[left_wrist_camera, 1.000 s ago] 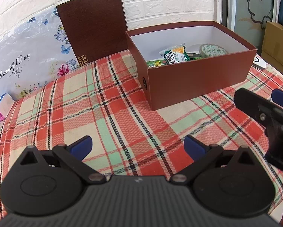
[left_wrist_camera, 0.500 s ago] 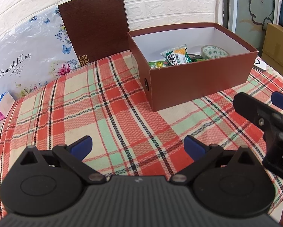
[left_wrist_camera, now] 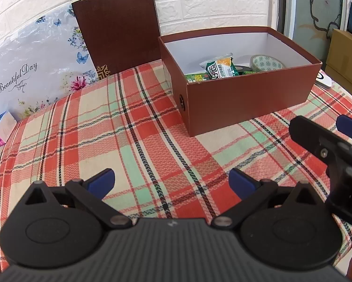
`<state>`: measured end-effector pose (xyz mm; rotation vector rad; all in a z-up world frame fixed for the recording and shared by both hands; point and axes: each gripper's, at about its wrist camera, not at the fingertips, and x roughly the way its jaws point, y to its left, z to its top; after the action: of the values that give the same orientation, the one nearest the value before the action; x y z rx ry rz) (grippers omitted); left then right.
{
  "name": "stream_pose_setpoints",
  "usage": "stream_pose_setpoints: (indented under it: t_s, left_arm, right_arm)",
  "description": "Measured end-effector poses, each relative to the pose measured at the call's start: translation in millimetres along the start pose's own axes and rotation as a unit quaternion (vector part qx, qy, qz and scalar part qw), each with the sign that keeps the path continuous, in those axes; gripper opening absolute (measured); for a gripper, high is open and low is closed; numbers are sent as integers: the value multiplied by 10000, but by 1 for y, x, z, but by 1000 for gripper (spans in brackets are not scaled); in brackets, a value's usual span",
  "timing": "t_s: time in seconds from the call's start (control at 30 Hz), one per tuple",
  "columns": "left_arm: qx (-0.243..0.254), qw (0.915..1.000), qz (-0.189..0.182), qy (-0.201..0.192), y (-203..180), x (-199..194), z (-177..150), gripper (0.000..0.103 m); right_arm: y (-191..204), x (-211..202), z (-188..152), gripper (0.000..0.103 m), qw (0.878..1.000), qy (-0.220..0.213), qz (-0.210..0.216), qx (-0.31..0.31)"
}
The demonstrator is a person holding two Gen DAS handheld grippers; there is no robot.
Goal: Organize objects
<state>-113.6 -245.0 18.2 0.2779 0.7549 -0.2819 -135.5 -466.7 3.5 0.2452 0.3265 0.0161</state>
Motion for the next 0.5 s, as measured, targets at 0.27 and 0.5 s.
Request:
stream_pose_setpoints:
  t_s: [0.27, 0.5]
  left_arm:
    - [-4, 10000, 0, 2, 1, 0, 0, 103]
    - [-8, 10000, -10, 15, 1, 0, 0, 103]
  right_arm:
    - [1, 0, 0, 86, 10000, 1, -2, 1]
    - [1, 0, 0, 86, 10000, 4, -6, 2]
